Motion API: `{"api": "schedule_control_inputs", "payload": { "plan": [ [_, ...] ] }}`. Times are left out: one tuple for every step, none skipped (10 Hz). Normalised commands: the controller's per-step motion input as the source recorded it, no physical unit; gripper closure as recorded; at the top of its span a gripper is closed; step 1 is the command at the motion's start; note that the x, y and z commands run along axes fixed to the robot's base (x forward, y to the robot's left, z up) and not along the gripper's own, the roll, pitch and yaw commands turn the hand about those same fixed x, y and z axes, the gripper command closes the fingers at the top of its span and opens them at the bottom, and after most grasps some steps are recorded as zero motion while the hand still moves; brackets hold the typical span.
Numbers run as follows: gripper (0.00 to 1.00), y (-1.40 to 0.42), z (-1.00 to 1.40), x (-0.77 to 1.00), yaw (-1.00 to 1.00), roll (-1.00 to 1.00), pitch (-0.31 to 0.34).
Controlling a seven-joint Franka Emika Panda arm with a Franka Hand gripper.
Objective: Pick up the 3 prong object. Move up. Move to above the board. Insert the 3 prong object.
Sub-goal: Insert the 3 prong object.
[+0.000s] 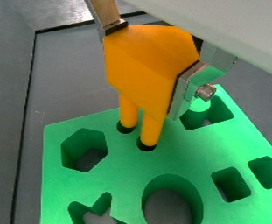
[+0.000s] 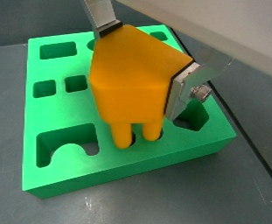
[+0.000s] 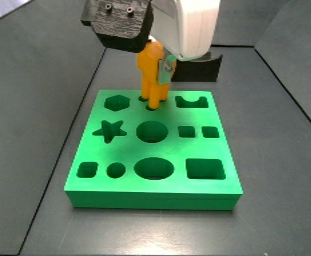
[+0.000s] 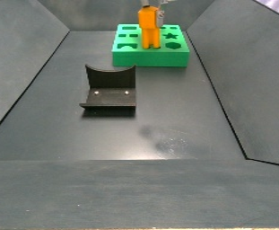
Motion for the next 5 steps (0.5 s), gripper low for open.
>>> {"api": "schedule_control_inputs", "payload": {
  "plan": [
    [1.00, -0.02, -0.09, -0.13, 0.01, 0.04, -0.020],
    [1.00, -0.03, -0.07, -0.13, 0.00, 0.01, -0.029],
    [1.00, -0.04, -0.05, -0.13, 0.00, 0.00, -0.037],
    [1.00, -0.06, -0.05, -0.11, 0.00, 0.00, -0.043],
    [1.00, -0.08, -0.05, -0.10, 0.00, 0.00, -0.047]
  ]
}}
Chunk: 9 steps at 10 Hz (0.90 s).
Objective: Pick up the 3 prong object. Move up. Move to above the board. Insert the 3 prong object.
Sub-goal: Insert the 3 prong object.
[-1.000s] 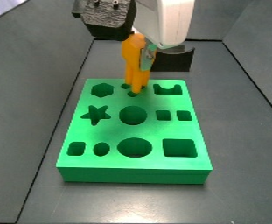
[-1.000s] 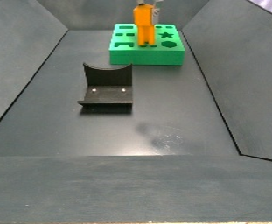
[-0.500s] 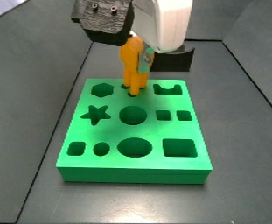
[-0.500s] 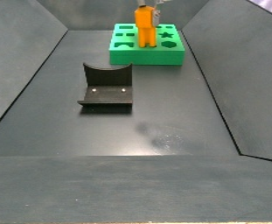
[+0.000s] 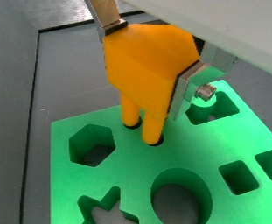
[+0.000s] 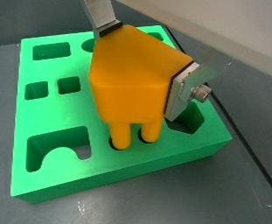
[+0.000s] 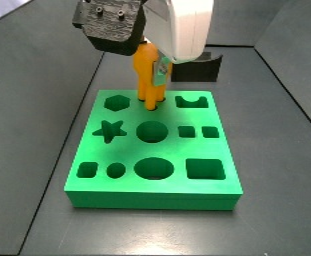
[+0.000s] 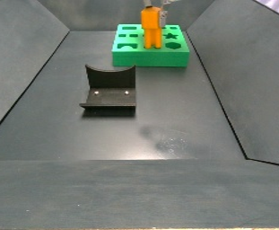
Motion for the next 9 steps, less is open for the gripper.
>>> {"api": "schedule_control_inputs", "payload": {
  "plan": [
    [1.00, -0.04, -0.11, -0.11, 0.00, 0.00, -0.060],
    [1.00, 0.00, -0.26, -0.07, 0.03, -0.02, -0.089],
    [1.00, 0.00, -0.33, -0.04, 0.09, 0.00, -0.089],
    [1.00, 0.00, -0.37, 0.00, 0.21, 0.00, -0.060],
    [1.00, 0.00, -0.37, 0.00, 0.22, 0.00, -0.056],
    [1.00, 0.00, -0.38, 0.03, 0.16, -0.01, -0.059],
    [1.00, 0.00, -0.37, 0.15, 0.03, -0.02, -0.071],
    [1.00, 0.00, -0.29, 0.19, 0.00, 0.00, -0.060],
    [1.00, 0.00, -0.19, 0.14, 0.00, 0.00, -0.024]
  ]
}}
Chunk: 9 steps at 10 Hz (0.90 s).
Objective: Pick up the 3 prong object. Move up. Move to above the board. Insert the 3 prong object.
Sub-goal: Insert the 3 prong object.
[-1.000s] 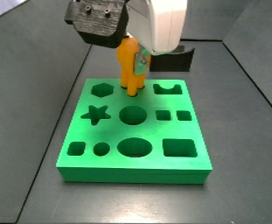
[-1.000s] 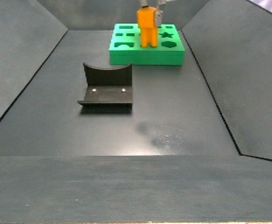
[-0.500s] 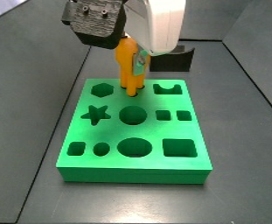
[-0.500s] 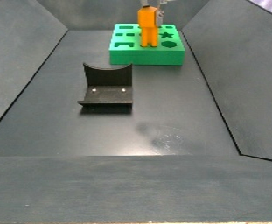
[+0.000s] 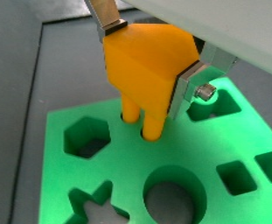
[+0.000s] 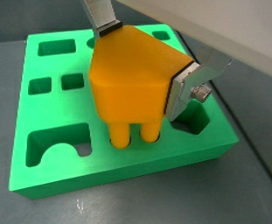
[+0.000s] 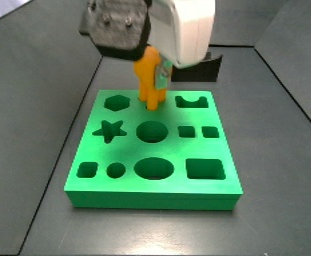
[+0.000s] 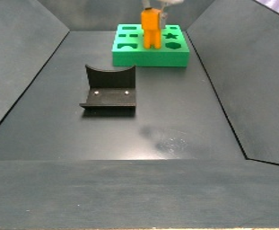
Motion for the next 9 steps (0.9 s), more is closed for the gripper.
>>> {"api": "schedule_control_inputs", "payload": {
  "plan": [
    [1.00, 0.00, -0.12, 0.09, -0.03, 0.00, -0.003],
    [1.00, 0.00, -0.17, 0.00, -0.01, -0.01, -0.030],
    [1.00, 0.13, -0.55, -0.03, 0.00, 0.00, -0.131],
    [1.00, 0.14, -0.78, -0.12, 0.00, 0.04, -0.224],
    [1.00, 0.15, -0.77, -0.12, 0.00, 0.04, -0.231],
    [1.00, 0.13, -0.83, -0.01, 0.00, 0.00, -0.197],
    [1.00, 0.12, -0.89, 0.00, 0.00, 0.00, -0.176],
    [1.00, 0.11, -0.86, 0.00, 0.00, 0.00, -0.186],
    [1.00, 0.25, -0.94, 0.14, 0.09, 0.00, -0.123]
  ]
}}
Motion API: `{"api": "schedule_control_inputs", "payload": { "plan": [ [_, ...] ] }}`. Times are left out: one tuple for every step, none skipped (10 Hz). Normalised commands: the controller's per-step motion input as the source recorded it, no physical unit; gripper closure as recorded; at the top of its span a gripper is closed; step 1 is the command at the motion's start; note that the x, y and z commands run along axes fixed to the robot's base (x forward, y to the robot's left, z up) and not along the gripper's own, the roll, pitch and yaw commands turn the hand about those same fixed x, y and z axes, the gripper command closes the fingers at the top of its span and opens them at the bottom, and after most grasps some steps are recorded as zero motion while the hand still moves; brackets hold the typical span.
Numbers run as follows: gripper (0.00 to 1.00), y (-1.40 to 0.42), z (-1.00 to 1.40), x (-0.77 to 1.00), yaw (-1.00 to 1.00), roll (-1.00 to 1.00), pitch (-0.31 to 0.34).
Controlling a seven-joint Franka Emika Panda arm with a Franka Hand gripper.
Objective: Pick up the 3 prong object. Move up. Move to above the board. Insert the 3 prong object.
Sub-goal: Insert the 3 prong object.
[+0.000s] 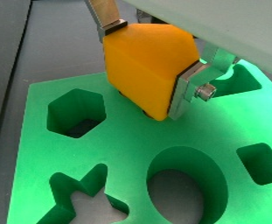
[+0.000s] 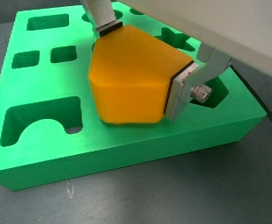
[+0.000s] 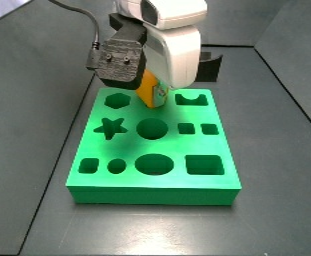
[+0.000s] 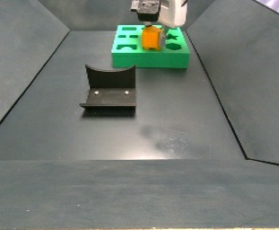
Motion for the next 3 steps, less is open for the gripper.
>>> {"api": "schedule_control_inputs", "payload": {
  "plan": [
    [1.00, 0.30, -0.81, 0.17, 0.32, 0.00, -0.156],
    [1.00, 0.01, -0.10, 0.04, 0.04, -0.05, -0.034],
    [1.00, 0.00, 0.00, 0.00, 0.00, 0.00, 0.000]
  ]
}}
